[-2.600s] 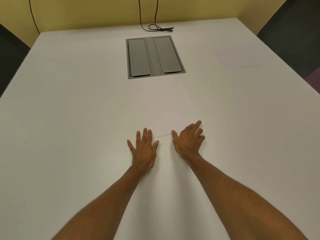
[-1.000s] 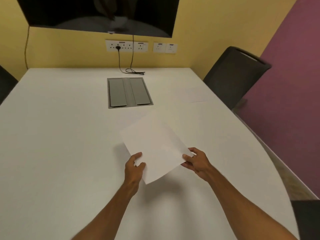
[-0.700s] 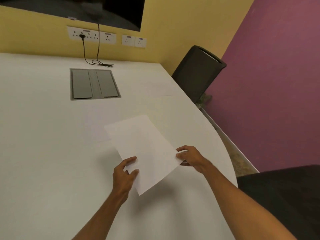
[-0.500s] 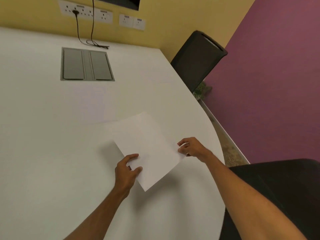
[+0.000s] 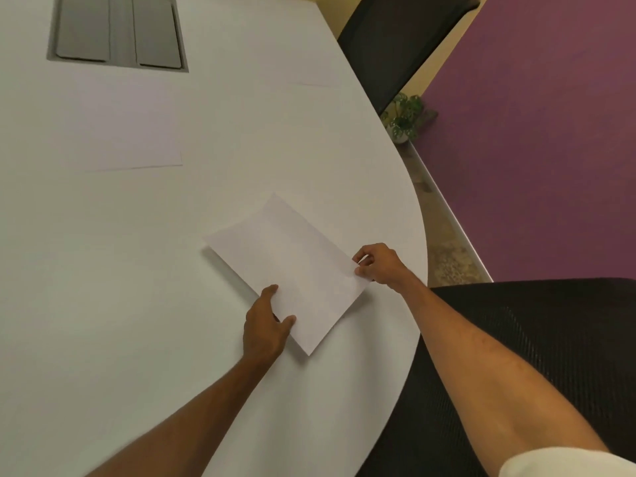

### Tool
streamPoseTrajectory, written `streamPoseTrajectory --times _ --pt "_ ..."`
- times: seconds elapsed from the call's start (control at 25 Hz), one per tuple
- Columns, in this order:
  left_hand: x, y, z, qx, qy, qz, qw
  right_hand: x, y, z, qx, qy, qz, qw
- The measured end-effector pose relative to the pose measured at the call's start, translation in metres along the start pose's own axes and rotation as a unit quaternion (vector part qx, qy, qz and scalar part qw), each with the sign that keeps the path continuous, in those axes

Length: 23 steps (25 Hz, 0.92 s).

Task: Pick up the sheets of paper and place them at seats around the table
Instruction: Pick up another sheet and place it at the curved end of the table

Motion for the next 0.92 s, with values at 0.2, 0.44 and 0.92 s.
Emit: streamPoseTrajectory --times 0.2,0.44,0.92 --pt "-0.008 -0.002 -0.023 0.001 -0.101 0.002 0.995 -0.025 -0.019 0.000 -0.009 0.023 0.020 0.999" --pt "-0.003 -0.006 -0.040 -0.003 -0.278 0.008 0.961 -0.051 -0.030 0.006 -0.029 0.049 0.039 0.998" --pt "0.009 -0.009 -0.064 -0.094 -0.352 -0.065 0.929 -0.062 -0.039 0.009 0.046 0.240 0.110 0.963"
Point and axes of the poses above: each hand's wrist, its own y-axis away from the middle knuckle, its own z-axis out of the back of the hand, x = y × z, the point moved 1 cm from there along -y, towards the middle knuckle, and after that the axes turned 14 degrees about -y, right-handed, at the moved point
